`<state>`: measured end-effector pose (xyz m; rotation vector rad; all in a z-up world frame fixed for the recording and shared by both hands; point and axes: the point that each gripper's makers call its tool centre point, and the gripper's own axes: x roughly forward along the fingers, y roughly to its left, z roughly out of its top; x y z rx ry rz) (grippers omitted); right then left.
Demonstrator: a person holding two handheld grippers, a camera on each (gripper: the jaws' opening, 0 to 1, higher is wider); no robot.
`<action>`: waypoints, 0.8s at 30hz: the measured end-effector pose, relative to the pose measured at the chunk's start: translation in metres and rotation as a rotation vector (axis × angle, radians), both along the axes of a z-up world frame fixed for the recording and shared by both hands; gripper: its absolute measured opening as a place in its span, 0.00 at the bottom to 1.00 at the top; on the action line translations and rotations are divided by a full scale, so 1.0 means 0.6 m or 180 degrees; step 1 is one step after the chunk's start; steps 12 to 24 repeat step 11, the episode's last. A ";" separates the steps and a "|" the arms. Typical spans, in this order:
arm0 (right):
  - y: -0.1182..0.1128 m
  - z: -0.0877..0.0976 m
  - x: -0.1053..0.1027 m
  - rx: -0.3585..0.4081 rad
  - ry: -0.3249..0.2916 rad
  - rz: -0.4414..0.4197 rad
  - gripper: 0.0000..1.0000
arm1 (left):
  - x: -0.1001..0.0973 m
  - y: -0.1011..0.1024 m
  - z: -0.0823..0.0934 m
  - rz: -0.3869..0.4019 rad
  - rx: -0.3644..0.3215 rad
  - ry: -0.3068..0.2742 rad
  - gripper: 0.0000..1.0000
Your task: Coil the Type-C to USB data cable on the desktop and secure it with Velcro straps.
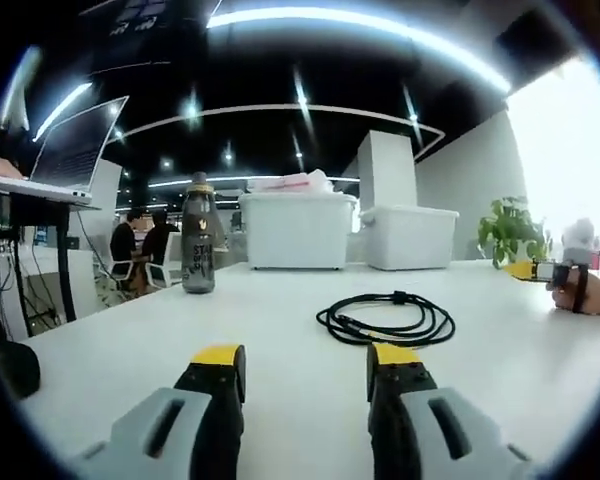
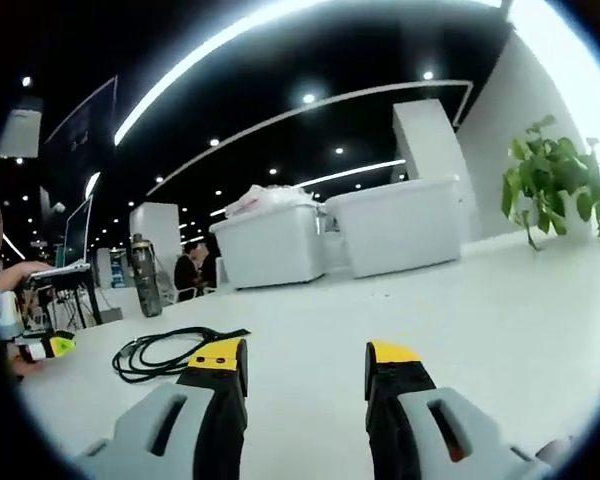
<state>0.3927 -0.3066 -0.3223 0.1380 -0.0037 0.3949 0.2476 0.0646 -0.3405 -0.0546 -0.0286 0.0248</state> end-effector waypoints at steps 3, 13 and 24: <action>0.008 0.006 -0.001 -0.0034 -0.0088 0.0059 0.46 | -0.004 0.004 0.009 0.0007 -0.0118 -0.0108 0.50; -0.007 0.009 0.013 -0.0146 -0.0180 0.0004 0.47 | -0.007 0.003 0.015 -0.0034 -0.0274 -0.0194 0.52; -0.007 0.009 0.013 -0.0146 -0.0180 0.0004 0.47 | -0.007 0.003 0.015 -0.0034 -0.0274 -0.0194 0.52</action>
